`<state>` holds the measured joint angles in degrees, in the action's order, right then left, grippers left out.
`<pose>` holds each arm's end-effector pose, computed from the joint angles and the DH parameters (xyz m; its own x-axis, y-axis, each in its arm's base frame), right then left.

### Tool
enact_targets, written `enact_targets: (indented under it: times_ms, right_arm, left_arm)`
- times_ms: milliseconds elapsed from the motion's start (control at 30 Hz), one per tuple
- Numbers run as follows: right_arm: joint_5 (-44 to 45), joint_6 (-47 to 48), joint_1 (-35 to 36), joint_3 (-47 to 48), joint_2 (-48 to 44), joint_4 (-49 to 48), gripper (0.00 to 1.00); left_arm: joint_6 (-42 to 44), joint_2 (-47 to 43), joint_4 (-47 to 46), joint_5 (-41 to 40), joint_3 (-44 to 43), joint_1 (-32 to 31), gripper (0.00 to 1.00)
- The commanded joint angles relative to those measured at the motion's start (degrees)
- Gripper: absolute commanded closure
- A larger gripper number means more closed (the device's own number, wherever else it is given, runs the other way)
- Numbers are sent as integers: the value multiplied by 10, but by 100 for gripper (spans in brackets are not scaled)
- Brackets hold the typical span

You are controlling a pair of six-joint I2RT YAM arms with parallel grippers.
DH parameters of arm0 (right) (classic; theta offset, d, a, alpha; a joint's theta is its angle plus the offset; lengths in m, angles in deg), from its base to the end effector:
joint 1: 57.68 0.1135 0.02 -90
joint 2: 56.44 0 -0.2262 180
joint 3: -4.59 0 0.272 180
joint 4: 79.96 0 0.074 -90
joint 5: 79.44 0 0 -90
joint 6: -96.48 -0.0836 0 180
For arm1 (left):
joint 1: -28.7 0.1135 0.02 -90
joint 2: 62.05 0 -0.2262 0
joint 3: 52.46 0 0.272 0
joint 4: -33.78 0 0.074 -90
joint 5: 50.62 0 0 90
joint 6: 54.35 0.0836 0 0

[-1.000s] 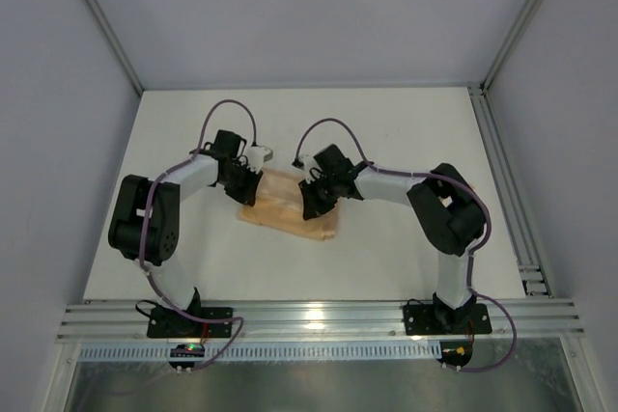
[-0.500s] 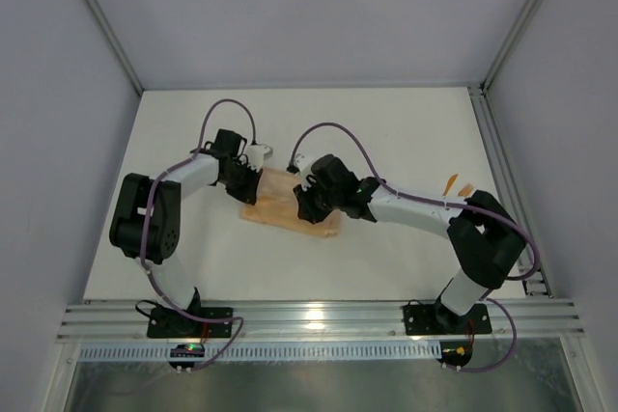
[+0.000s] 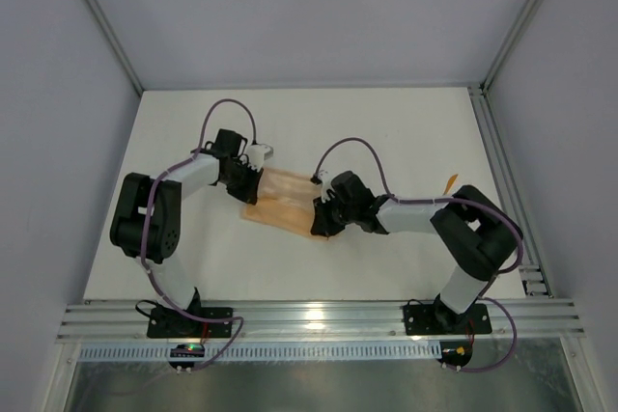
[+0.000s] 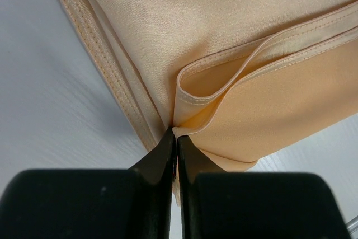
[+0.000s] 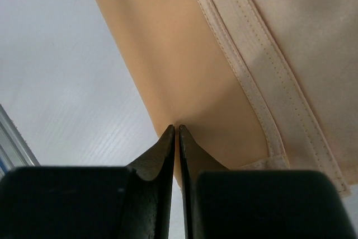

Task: Fold the napkin into a case and place the utensils inside
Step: Smooth out the 2/3-rectangle-folded napkin at the center of the board.

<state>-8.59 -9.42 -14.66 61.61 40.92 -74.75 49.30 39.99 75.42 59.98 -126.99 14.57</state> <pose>0.2470 0.2680 0.0526 -0.7245 -0.3221 -0.6093 -0.6384 0.6469 0.4171 0.3445 -0.1170 0.0668 -0.7981 0.4287 -0.4235 0.5539 0.7986 -0.2355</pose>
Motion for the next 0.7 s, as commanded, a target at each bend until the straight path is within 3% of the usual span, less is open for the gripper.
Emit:
enact_targets:
  times_ms: [0,267,467,600,667]
  right_arm:
    - [-15,-21,-7,-37,-16,13,89]
    - [17,-29,-15,-54,-92,90,88]
    - [14,-48,-66,-110,-132,103,88]
    - [35,-19,-67,-75,-196,159,86]
    - [45,-3,-68,-45,-216,191,80]
  left_arm:
    - [-1,20,-8,-16,-3,1,97]
    - [-1,27,-9,-18,-4,1,98]
    - [0,24,-8,-12,-3,1,98]
    - [-1,18,-6,-2,-1,1,97]
    - [-2,18,-5,-1,-2,1,97]
